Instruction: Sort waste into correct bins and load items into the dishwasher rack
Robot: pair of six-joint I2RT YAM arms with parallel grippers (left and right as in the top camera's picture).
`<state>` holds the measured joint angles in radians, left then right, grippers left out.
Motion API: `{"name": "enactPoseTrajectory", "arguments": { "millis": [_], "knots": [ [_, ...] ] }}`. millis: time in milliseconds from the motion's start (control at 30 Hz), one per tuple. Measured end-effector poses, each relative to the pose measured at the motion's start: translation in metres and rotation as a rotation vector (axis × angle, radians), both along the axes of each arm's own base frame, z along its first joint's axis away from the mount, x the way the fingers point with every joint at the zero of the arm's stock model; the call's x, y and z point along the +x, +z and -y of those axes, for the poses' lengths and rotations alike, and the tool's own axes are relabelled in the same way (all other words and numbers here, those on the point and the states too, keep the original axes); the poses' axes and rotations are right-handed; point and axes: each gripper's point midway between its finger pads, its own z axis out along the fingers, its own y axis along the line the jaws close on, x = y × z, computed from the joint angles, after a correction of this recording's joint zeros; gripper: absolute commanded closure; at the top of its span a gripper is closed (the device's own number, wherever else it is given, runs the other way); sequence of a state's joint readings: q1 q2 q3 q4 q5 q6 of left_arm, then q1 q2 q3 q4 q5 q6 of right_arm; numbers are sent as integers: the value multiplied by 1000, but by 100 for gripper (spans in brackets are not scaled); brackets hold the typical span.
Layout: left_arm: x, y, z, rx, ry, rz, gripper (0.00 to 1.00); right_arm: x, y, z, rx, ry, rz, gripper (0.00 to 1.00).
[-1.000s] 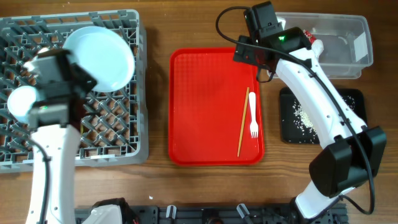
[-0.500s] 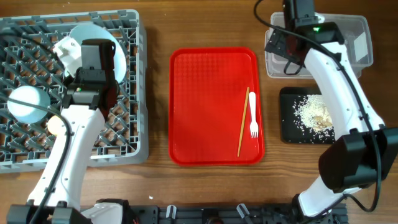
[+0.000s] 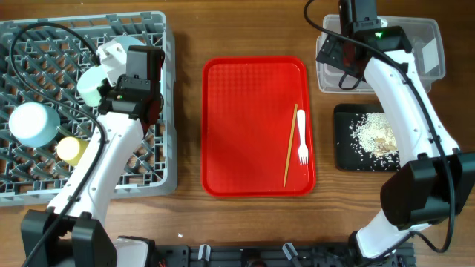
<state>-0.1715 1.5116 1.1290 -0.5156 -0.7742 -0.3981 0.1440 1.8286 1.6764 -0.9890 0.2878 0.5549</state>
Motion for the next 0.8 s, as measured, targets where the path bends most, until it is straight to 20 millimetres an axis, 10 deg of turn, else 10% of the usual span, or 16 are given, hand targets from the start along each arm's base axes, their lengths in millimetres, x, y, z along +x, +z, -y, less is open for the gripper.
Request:
{"name": "enactPoseTrajectory", "arguments": {
  "millis": [300,367,467,633,800],
  "knots": [
    [-4,41,36,-64,-113,84,1,0,-3,-13,72,33,-10,0],
    [-9,68,37,-109,-121,162,21,0,-3,-15,80,37,-11,0],
    [-25,93,10,-178,-22,263,91,-3,-5,-16,88,41,-24,0],
    [-37,59,-57,-440,209,279,96,-6,-6,-17,91,42,-39,0],
    [-12,-7,-43,-682,142,110,96,-6,-6,-17,91,43,-38,0]
  ]
}}
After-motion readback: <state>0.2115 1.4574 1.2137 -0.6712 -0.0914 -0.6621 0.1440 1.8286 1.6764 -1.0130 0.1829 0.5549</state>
